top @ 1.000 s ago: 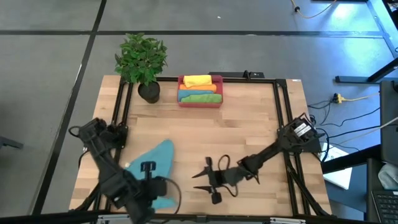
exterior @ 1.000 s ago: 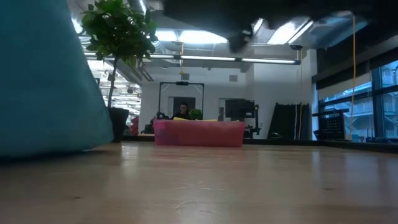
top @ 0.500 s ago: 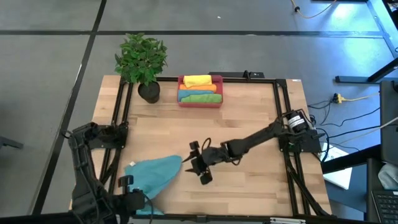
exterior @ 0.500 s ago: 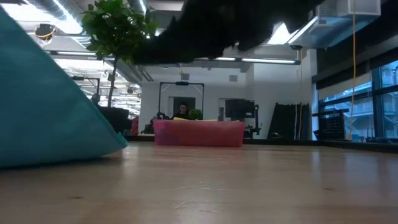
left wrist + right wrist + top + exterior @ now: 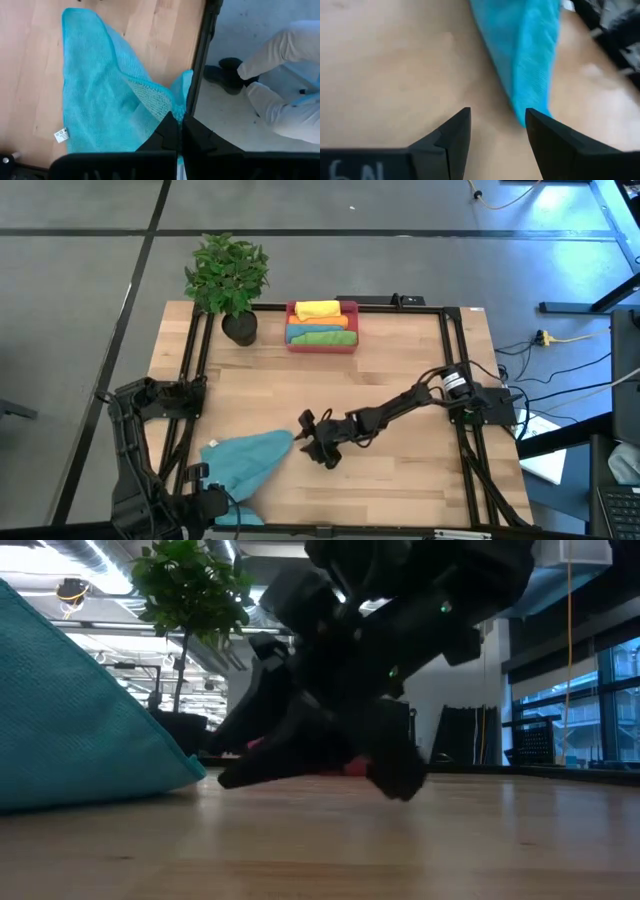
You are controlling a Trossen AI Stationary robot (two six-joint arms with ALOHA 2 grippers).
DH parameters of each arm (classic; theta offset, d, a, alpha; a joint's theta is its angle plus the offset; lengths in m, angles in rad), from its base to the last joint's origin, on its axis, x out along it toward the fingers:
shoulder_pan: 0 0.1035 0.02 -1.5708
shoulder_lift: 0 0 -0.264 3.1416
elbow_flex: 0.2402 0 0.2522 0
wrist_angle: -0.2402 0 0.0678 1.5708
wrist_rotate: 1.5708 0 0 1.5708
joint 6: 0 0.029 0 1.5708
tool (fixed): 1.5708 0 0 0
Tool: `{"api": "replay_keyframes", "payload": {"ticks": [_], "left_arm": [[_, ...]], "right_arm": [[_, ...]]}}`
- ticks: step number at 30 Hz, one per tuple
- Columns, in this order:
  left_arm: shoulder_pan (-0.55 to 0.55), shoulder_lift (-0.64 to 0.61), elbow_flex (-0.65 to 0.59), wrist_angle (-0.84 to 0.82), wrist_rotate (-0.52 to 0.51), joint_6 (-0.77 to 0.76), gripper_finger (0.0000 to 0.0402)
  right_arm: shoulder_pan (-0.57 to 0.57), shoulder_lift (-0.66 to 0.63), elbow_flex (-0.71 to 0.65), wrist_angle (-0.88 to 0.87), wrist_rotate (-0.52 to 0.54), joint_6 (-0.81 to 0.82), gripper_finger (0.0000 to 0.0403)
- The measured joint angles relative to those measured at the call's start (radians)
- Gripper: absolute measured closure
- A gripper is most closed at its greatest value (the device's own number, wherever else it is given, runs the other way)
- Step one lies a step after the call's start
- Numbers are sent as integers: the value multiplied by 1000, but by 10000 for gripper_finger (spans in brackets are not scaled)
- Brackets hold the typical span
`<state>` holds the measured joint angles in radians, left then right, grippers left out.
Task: Roll microfiber towels into tight, uniform cylinder then place into a basket
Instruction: Fold the blue towel
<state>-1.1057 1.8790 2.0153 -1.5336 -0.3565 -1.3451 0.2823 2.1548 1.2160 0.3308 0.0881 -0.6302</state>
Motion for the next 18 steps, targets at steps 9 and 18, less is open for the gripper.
{"api": "replay_keyframes", "payload": {"ticks": [9,18], "left_arm": [[0,0,0,-1,1,-14,401],[1,0,0,-4,3,-18,401]], "right_arm": [[-49,11,20,20,-19,-70,214],[-57,38,95,-33,-64,-115,215]]}}
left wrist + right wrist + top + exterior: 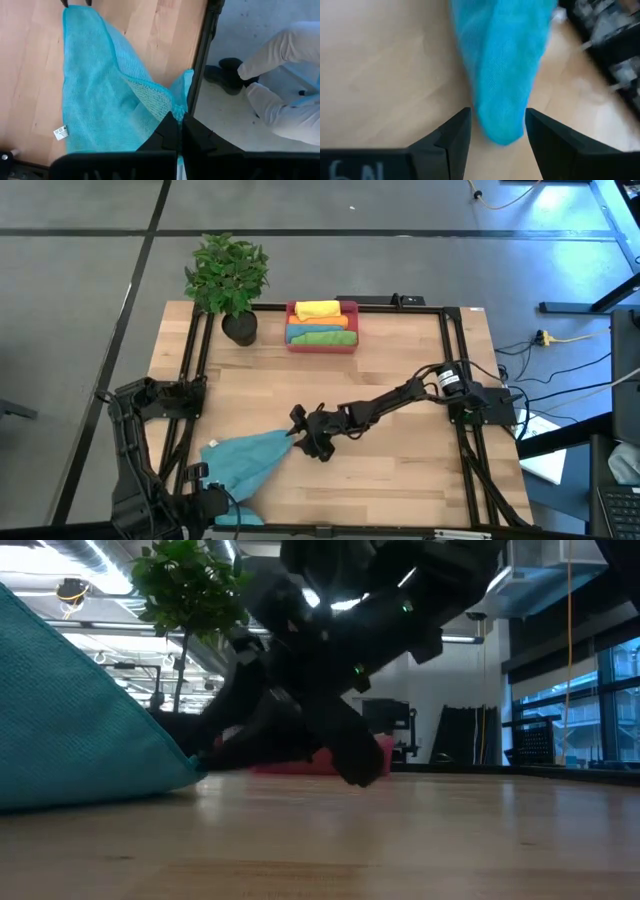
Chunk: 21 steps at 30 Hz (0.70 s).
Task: Roll microfiber towels into tight, uniform cylinder then place into a basket
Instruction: Fold the blue towel
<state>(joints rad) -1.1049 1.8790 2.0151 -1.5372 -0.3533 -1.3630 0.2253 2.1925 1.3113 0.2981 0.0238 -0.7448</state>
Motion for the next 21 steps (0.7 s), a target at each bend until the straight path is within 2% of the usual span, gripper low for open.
{"api": "replay_keyframes", "payload": {"ticks": [7,10,14,19,21], "left_arm": [[0,0,0,0,4,-2,401],[0,0,0,0,4,-20,401],[0,0,0,0,4,-23,401],[0,0,0,-1,7,-19,401],[0,0,0,-14,7,-19,401]], "right_arm": [[-1,70,65,-53,1,-48,215],[0,72,69,-51,33,-50,229],[-7,72,69,-51,61,-48,280],[-10,72,69,-60,74,-32,373],[-10,60,67,-85,89,-6,393]]}}
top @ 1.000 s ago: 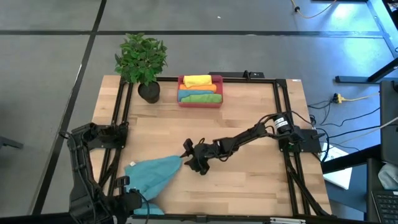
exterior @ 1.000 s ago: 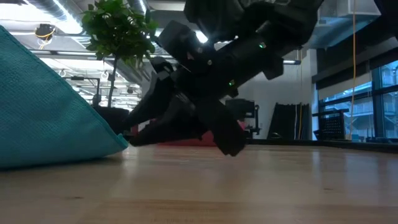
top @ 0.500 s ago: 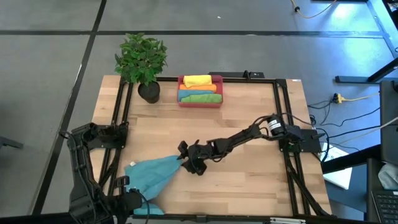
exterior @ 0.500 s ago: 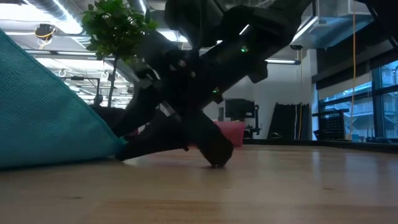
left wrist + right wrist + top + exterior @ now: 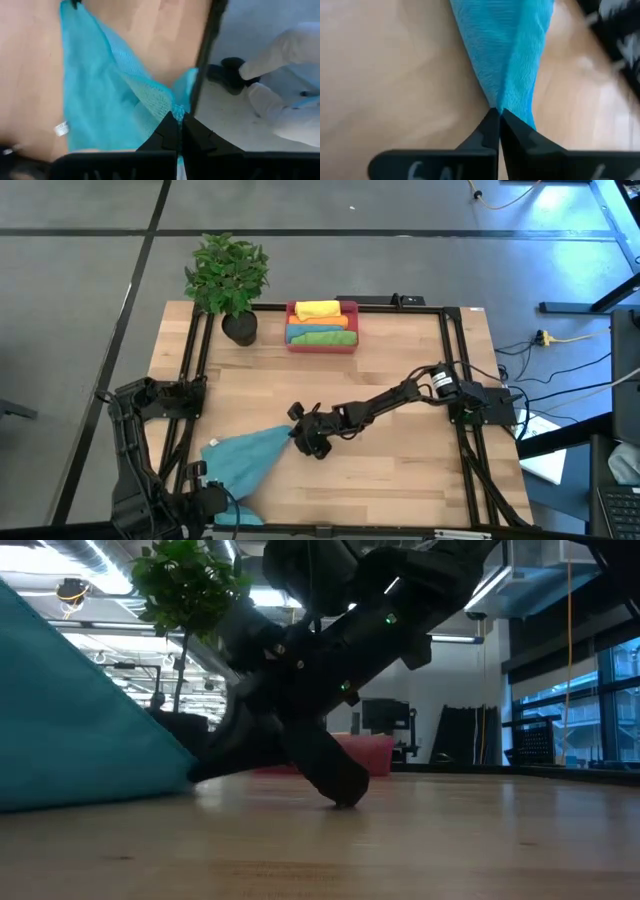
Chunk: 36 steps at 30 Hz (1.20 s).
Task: Roll microfiber towels into tight, uniform cylinder then place into a basket
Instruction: Fold the blue towel
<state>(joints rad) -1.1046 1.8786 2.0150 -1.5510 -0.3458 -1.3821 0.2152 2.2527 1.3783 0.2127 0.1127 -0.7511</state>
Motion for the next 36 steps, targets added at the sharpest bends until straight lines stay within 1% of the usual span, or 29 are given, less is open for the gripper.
{"api": "replay_keyframes", "payload": {"ticks": [3,7,9,11,13,15,22,24,26,29,31,33,36], "left_arm": [[1,0,0,-23,-1,-5,401],[21,-2,0,-20,-29,70,401],[34,-2,0,-20,-81,146,401],[49,-2,0,-20,-158,236,401],[63,-2,0,-20,-234,314,401],[81,-4,0,-20,-294,385,401],[156,-24,0,-20,-418,546,401],[171,-38,0,-20,-473,585,401],[185,-59,0,-20,-538,600,401],[203,-70,0,-21,-634,582,401],[206,-69,-7,-16,-679,575,401],[207,-71,-48,1,-700,568,401],[216,-74,-147,14,-702,490,401]], "right_arm": [[0,-46,-7,-102,26,47,393],[21,-189,-3,-260,50,119,397],[34,-259,-1,-344,61,170,398],[43,-326,-5,-430,58,211,399],[51,-401,-5,-491,63,250,399],[61,-473,-3,-545,90,278,400],[94,-718,-3,-764,204,394,401],[96,-781,-3,-808,238,432,401],[96,-838,-3,-845,263,463,401],[97,-915,-3,-881,295,511,402],[97,-951,-3,-902,312,537,402],[97,-974,-3,-915,313,546,402],[96,-995,-2,-943,319,561,402]]}}
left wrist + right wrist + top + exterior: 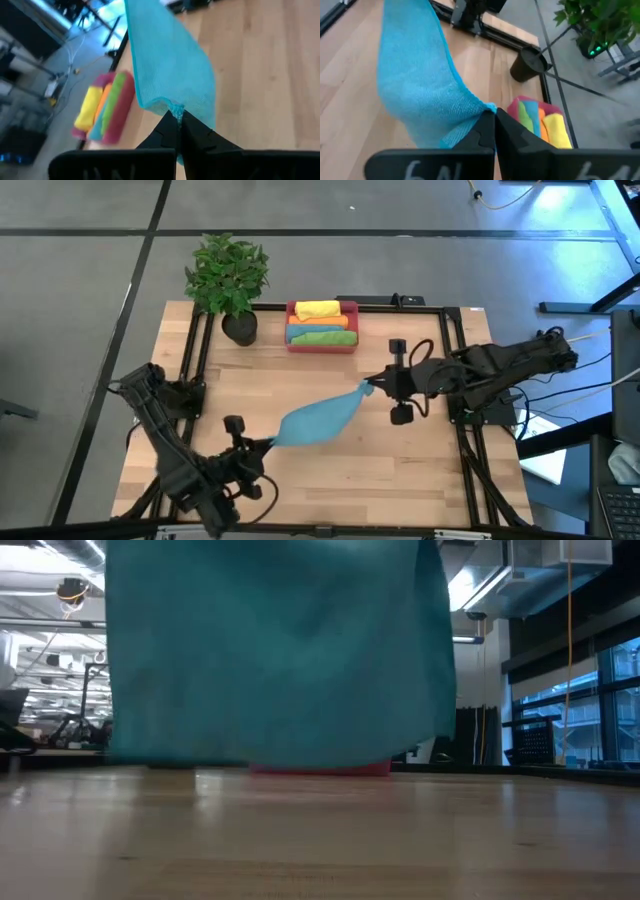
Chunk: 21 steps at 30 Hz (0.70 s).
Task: Roll microfiber towels into tight, uniform cylinder then place into a basket
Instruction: Fold the blue towel
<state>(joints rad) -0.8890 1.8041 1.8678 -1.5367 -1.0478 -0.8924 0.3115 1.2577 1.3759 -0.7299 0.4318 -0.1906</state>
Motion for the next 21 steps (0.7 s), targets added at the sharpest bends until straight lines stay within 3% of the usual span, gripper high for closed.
{"api": "replay_keyframes", "payload": {"ticks": [6,14,17,21], "left_arm": [[14,-50,-232,111,53,-143,401],[52,-297,-464,154,-74,-197,401],[106,-426,-547,196,-73,-133,401],[205,-576,-623,300,-68,78,401]], "right_arm": [[0,6,0,-105,23,56,402],[-4,7,0,-204,128,83,402],[-27,7,0,-212,135,81,403],[-78,7,0,-223,136,74,403]]}}
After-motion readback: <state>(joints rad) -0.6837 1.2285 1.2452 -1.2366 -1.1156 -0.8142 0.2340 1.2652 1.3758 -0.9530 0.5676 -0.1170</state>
